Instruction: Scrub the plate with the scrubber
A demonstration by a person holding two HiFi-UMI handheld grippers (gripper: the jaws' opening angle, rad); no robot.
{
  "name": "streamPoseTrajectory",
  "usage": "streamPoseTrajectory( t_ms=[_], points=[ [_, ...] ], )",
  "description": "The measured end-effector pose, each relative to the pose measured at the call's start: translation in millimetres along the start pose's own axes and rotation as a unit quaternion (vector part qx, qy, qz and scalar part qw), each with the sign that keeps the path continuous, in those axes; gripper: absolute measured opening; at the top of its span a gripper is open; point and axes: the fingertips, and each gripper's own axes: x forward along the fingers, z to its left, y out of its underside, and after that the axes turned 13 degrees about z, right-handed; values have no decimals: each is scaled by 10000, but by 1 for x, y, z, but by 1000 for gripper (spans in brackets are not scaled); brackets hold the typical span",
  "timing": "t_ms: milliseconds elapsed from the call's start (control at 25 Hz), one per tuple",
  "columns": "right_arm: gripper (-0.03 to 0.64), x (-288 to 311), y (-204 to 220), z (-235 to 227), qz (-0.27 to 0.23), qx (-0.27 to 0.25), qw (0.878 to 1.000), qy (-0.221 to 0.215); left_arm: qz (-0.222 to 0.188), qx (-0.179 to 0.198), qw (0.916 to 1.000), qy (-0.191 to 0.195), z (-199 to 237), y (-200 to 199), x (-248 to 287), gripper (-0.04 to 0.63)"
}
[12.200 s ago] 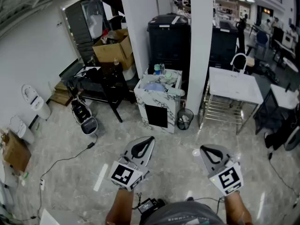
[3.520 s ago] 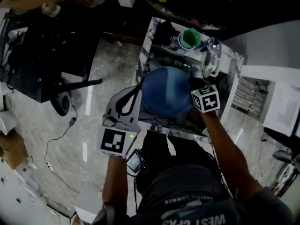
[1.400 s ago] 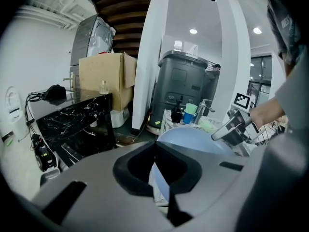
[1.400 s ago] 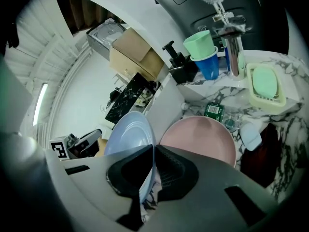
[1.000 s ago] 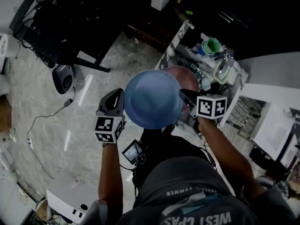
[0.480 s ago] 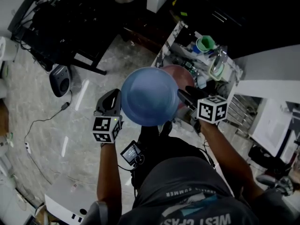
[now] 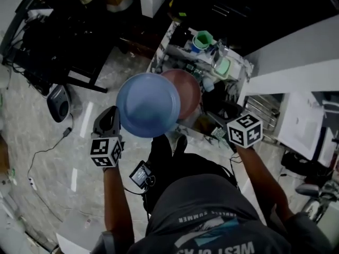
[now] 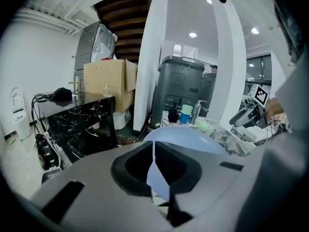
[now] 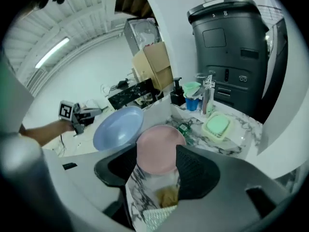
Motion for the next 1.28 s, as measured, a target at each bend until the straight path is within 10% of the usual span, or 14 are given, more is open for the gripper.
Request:
streamPoseTrajectory(
  t_ms=[520,1280],
  points=[
    [299,-21,135,-25,1243,-956,9860,557,-61,44,9996,-286,-15,-4,-19,3],
    [239,-8,170,-30,1793,-1415,9711,686,-110,-708,9971,-271,-13,15,-14,3]
  ],
)
